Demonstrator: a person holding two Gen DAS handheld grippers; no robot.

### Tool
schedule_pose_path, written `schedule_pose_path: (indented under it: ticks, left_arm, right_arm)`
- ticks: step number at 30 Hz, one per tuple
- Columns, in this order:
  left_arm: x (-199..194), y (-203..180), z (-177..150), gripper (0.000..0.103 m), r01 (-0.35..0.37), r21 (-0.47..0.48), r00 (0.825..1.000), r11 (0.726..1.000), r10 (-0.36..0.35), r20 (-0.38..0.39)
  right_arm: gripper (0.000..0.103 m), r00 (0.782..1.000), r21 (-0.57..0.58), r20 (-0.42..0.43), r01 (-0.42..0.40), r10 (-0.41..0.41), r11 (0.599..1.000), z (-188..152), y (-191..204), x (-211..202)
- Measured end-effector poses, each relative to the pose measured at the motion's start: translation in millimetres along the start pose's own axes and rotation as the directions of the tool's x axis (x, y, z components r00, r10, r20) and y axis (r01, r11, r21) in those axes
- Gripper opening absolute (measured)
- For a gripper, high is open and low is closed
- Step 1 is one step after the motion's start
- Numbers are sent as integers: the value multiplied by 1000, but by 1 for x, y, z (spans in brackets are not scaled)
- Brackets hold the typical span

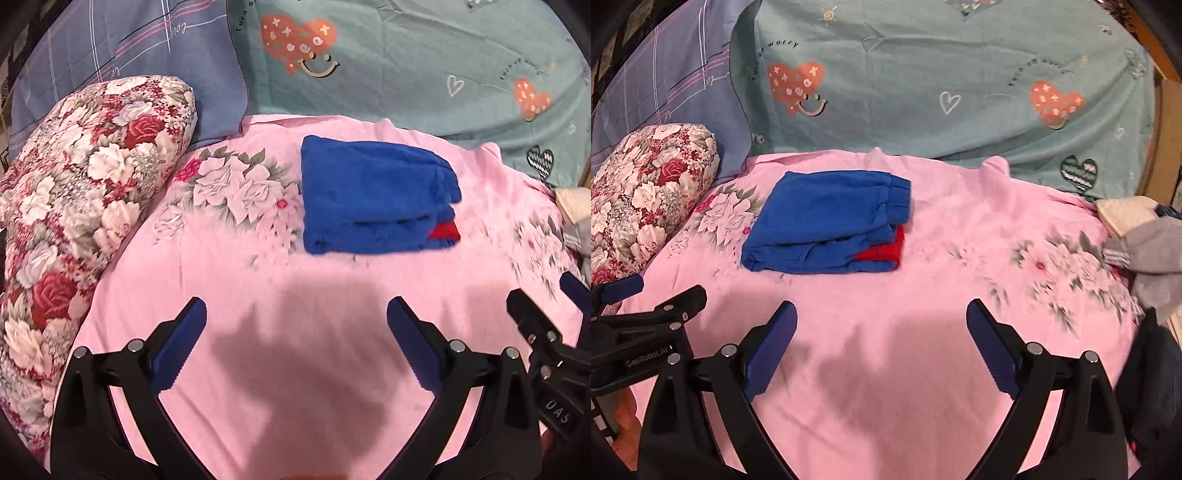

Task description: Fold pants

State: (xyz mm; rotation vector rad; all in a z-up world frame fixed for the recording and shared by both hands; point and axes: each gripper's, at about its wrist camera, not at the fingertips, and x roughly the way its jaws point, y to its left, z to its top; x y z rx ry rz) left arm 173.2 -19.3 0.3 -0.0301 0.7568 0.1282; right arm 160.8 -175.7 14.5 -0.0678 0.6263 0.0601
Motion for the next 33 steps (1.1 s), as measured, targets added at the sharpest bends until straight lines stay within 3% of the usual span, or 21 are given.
schedule_pose_path:
  ticks: [4, 7, 14, 21, 27, 33]
  left_arm:
    - [-10, 5, -25, 101, 8, 25, 999, 1000, -9, 47]
    - [-4, 8, -36, 101, 27, 27, 999, 999, -28, 38]
    - [-3, 8, -35, 101, 42, 43, 998, 998, -45, 51]
    - [-3, 18, -34, 101, 52, -1, 997, 999, -52, 50]
    - [4, 14, -37, 101, 74, 8, 997, 997, -74, -9]
    - [0, 8, -39, 101, 54, 29, 999, 998, -54, 0]
  right_arm:
    - [97, 998, 22, 60, -4, 3, 1000, -27, 2, -16]
    - [97, 997, 56, 79, -20, 15, 998, -35, -2, -13]
    - [97, 998, -26, 55, 45, -44, 999, -45, 8, 3]
    - [97, 1000, -36, 22, 0, 0, 999, -48, 15, 6]
    - [97, 1000, -37, 21, -13, 14, 999, -49, 17, 4]
    - [97, 1000, -12, -8, -25, 25, 1000, -49, 13, 9]
